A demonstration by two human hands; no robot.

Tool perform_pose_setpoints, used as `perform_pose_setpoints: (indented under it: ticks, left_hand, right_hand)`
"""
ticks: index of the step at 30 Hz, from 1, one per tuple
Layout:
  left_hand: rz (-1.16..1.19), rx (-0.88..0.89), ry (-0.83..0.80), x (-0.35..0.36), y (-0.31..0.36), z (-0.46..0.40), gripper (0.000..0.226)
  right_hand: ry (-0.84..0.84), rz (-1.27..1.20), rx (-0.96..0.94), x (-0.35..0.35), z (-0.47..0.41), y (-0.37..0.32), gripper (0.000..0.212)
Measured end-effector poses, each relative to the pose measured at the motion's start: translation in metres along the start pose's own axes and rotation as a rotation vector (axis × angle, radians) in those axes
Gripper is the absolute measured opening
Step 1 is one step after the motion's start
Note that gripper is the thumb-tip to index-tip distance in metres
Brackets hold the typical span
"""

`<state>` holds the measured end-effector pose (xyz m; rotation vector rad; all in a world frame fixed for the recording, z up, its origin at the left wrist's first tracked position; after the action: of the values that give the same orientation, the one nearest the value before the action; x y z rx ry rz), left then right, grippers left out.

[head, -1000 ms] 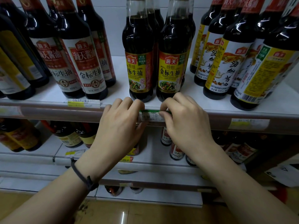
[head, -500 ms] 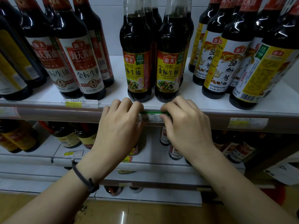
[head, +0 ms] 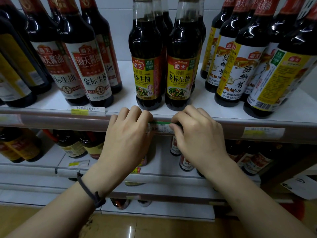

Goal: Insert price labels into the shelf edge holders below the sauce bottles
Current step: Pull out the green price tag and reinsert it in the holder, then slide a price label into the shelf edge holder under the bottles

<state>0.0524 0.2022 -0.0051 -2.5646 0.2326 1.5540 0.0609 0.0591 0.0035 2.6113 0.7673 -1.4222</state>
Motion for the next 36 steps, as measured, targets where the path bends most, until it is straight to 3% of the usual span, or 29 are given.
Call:
perform_pose_setpoints:
  ticks: [16, 24, 36]
  left_hand:
    - [-0.005, -0.038, 0.018, -0.024, -0.016, 0.005, 0.024]
    - [-0.008, -0.1, 0.023, -0.045, -0.067, 0.024, 0.038]
    - [0.044, -0.037, 0.086, -0.063, -0.175, 0.036, 0.037]
  right_hand:
    - [0.012, -0.165, -0.095, -0.007, -0.028, -0.025, 0.011]
    - [-0.001, -0.271, -0.157, 0.001, -0.049, -0.072, 0.017]
    - [-0.042, -0.13, -0.071, 0.034, -0.075, -0.162, 0.028]
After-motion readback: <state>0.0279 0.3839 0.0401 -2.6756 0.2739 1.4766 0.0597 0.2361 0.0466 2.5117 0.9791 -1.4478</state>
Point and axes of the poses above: each hand's wrist, its own z-axis away from the middle knuckle, its own x-axis out of the palm, y = z × x, the point moved 8 cm from there along -z, towards the middle knuckle, and after that the axes turned 2 degrees about -y, right-handed, at the moved point
